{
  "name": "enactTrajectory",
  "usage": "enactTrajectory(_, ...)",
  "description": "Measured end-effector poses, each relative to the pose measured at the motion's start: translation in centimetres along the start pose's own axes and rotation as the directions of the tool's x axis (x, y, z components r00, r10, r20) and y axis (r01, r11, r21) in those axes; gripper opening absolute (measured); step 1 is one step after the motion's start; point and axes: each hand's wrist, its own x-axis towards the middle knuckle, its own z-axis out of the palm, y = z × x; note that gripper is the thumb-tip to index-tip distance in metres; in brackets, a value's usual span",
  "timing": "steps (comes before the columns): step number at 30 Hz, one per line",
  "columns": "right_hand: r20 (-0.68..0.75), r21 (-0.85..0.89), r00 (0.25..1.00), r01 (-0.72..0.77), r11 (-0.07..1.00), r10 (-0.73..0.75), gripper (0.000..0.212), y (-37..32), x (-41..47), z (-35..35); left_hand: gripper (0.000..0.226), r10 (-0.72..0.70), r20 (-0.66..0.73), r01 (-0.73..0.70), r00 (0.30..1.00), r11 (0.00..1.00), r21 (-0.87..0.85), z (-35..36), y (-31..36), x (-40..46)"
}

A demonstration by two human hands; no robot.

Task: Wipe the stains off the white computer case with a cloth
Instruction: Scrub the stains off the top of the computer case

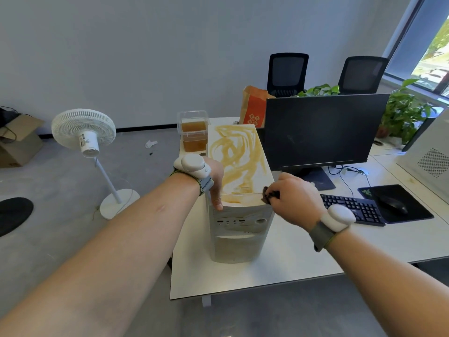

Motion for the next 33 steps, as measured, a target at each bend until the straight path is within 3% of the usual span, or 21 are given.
enactTrajectory(6,-0.098,0.034,0.977,-0.185,0.982,0.188,0.021,-2.2,-0.4,1.3,0.061,-0.021,-0.014,0.020,1.000,0.996,-0.091,-0.1,-0.1,0.1)
enactTrajectory(8,-0.075,0.065,0.990,-0.116,0.991,0.121,0.020,-3.8,-0.9,2.0,0.066,-0.008,-0.044,0.006,0.999,0.999,-0.043,0.7,-0.6,0.7)
enactTrajectory(12,0.038,0.085,0.996,0.083,0.993,-0.087,0.022,-4.1,-0.9,1.4,0.048,0.018,-0.040,-0.020,0.999,0.999,-0.036,-0.5,-0.2,0.4)
enactTrajectory(14,0.074,0.032,0.997,-0.020,0.999,0.017,0.022,-2.6,-0.3,0.4,0.065,0.028,0.020,-0.028,0.999,0.999,0.027,-1.2,0.4,-0.3)
enactTrajectory(16,0.024,0.014,0.976,-0.215,0.977,0.214,0.020,-1.0,0.1,-0.2,0.081,0.005,0.045,-0.006,0.999,1.000,0.025,-1.2,0.6,-0.7)
enactTrajectory(18,-0.025,0.001,0.963,-0.269,0.963,0.269,0.019,-1.4,0.1,0.2,0.078,-0.001,0.053,0.000,0.999,1.000,0.031,-1.2,0.4,-0.8)
enactTrajectory(22,0.011,0.067,1.000,-0.010,0.998,0.009,0.021,-5.0,-1.0,1.8,0.068,0.030,0.039,-0.030,0.999,0.999,0.022,-1.4,0.5,-1.1)
enactTrajectory(25,0.119,0.186,0.992,-0.059,0.981,0.037,0.024,-4.6,0.0,0.4,0.066,0.055,0.019,-0.055,0.998,0.998,0.005,-1.2,-0.6,-1.4)
enactTrajectory(28,0.011,0.197,0.994,-0.113,0.974,0.113,0.020,-4.3,0.9,-0.2,0.067,0.067,0.042,-0.069,0.997,0.996,0.049,-1.7,-1.5,-1.7)
enactTrajectory(33,-0.012,0.185,0.987,0.160,0.969,-0.161,0.022,-8.9,1.4,1.9,0.035,0.044,-0.025,-0.036,0.999,0.966,0.254,-2.0,-1.0,-1.7)
